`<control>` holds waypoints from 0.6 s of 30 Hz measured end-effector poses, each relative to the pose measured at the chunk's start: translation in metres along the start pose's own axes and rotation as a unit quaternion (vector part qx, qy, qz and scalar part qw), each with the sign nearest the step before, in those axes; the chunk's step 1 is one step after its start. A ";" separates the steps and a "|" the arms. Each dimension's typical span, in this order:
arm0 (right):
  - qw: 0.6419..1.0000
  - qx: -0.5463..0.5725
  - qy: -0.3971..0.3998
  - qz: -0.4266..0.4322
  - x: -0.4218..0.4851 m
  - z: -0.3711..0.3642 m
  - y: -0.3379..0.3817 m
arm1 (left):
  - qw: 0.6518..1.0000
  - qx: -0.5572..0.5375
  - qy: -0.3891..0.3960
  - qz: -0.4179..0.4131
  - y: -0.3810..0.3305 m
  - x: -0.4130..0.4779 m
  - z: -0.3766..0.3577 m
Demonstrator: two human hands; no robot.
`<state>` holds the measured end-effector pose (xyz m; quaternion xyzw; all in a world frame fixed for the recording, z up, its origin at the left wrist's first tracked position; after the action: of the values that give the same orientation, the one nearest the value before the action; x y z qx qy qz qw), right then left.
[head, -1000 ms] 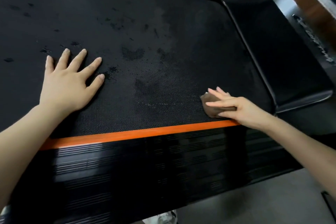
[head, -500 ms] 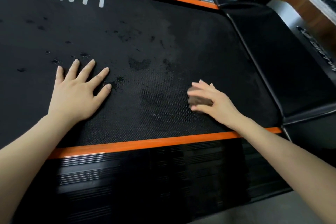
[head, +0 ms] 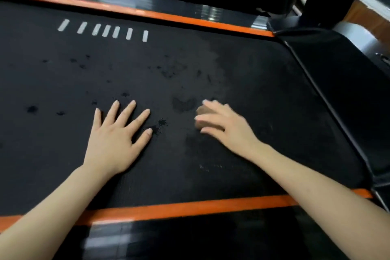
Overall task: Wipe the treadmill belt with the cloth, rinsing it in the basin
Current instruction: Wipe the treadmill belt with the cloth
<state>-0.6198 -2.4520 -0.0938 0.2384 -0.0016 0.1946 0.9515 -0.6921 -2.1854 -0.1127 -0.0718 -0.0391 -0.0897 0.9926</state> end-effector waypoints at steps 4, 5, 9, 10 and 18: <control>0.976 -0.003 -0.113 -0.187 0.063 0.022 -0.047 | 1.000 -0.009 -0.017 0.019 -0.005 0.011 0.007; 0.974 -0.007 -0.115 -0.197 0.064 0.018 -0.043 | 0.999 -0.003 -0.031 0.010 -0.008 0.019 0.008; 0.998 0.043 -0.034 -0.022 0.006 -0.003 0.005 | 0.998 0.023 -0.043 -0.027 -0.018 0.066 0.004; 0.998 0.044 0.017 0.039 -0.011 -0.008 0.012 | 0.998 0.028 -0.036 -0.032 -0.019 0.077 0.000; 0.980 -0.002 -0.103 -0.170 0.119 0.019 -0.061 | 0.999 0.009 -0.029 -0.018 -0.012 0.094 -0.018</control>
<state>-0.4853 -2.4664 -0.0934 0.2519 -0.0596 0.0046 0.9659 -0.6007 -2.2166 -0.1207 -0.0644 -0.0698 -0.1047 0.9900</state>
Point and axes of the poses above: each hand's wrist, its own x-axis towards the middle knuckle, its own z-axis out of the back of the hand, y = z × x, the point moved 2 cm from there along x, towards the middle knuckle, and after that the axes turned 10 degrees about -z, right-handed, at the moved point
